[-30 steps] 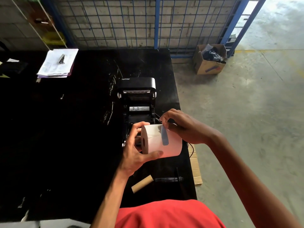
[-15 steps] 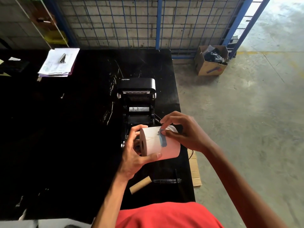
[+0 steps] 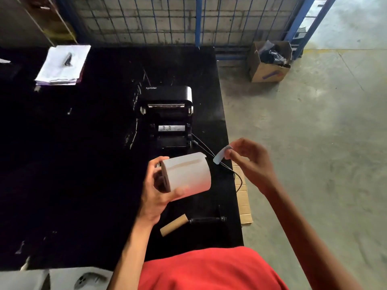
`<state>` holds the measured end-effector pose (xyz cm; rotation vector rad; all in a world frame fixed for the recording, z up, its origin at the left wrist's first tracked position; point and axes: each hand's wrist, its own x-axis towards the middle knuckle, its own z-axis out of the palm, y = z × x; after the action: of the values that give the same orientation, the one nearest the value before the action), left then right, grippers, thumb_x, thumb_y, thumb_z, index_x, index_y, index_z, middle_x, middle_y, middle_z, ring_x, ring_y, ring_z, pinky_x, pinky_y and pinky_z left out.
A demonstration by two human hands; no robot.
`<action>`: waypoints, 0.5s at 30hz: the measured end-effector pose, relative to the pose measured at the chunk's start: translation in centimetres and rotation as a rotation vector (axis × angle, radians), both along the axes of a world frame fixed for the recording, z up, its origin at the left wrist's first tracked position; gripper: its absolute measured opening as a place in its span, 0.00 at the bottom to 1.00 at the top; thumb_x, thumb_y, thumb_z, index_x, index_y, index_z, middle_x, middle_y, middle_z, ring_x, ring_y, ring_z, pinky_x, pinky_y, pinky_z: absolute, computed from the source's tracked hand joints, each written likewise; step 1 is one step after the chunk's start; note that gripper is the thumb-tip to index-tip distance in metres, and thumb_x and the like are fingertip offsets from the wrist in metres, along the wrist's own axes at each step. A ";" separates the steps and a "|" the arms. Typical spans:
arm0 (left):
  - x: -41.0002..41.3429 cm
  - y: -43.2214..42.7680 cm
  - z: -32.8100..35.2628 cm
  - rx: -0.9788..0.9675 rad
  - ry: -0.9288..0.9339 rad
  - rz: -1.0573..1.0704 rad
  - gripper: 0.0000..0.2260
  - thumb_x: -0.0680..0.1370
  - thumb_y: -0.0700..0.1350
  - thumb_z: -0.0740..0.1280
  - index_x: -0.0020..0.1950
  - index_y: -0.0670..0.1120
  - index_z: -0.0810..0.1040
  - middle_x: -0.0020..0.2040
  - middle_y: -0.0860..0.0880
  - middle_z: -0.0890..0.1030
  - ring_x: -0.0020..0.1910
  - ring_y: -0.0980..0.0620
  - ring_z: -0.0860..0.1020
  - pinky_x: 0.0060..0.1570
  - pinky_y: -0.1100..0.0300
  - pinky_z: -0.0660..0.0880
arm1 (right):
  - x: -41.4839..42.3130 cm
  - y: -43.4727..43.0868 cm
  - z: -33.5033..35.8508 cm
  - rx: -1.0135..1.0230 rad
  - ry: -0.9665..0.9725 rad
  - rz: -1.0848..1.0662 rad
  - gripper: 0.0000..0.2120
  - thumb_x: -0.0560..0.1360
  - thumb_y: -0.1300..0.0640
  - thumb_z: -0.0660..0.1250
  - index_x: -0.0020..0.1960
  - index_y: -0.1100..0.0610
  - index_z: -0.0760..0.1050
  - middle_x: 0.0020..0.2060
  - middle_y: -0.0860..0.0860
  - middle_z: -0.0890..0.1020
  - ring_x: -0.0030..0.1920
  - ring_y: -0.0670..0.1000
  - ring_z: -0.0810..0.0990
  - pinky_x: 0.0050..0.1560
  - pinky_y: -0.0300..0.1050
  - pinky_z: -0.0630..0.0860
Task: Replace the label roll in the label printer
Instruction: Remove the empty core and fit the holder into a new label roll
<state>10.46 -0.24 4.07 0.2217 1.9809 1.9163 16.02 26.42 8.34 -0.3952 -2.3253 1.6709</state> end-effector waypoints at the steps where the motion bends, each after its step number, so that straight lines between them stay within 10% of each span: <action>1: 0.0 -0.2 -0.1 -0.005 -0.001 0.006 0.42 0.56 0.49 0.82 0.68 0.54 0.71 0.62 0.44 0.77 0.58 0.58 0.80 0.42 0.61 0.82 | -0.1 0.3 -2.0 0.051 -0.084 -0.037 0.02 0.75 0.61 0.74 0.45 0.55 0.83 0.40 0.54 0.87 0.43 0.55 0.86 0.46 0.48 0.83; 7: -0.2 -1.2 -0.5 -0.048 -0.019 0.051 0.45 0.54 0.55 0.83 0.69 0.55 0.70 0.62 0.45 0.76 0.58 0.60 0.79 0.46 0.55 0.84 | 0.6 -0.1 -13.8 0.208 -0.601 0.033 0.06 0.73 0.58 0.77 0.46 0.60 0.83 0.41 0.56 0.87 0.43 0.57 0.85 0.47 0.55 0.82; 15: -1.1 -1.3 -0.4 -0.074 -0.042 0.098 0.41 0.57 0.49 0.81 0.68 0.53 0.70 0.62 0.47 0.77 0.57 0.59 0.80 0.44 0.57 0.83 | 0.2 -1.5 -18.7 0.289 -0.744 0.069 0.05 0.75 0.56 0.74 0.46 0.58 0.83 0.41 0.51 0.85 0.45 0.54 0.84 0.35 0.39 0.68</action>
<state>9.34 -1.56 3.63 0.0645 2.0653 1.8862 16.23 24.91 -10.36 -1.0212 -3.0691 1.3149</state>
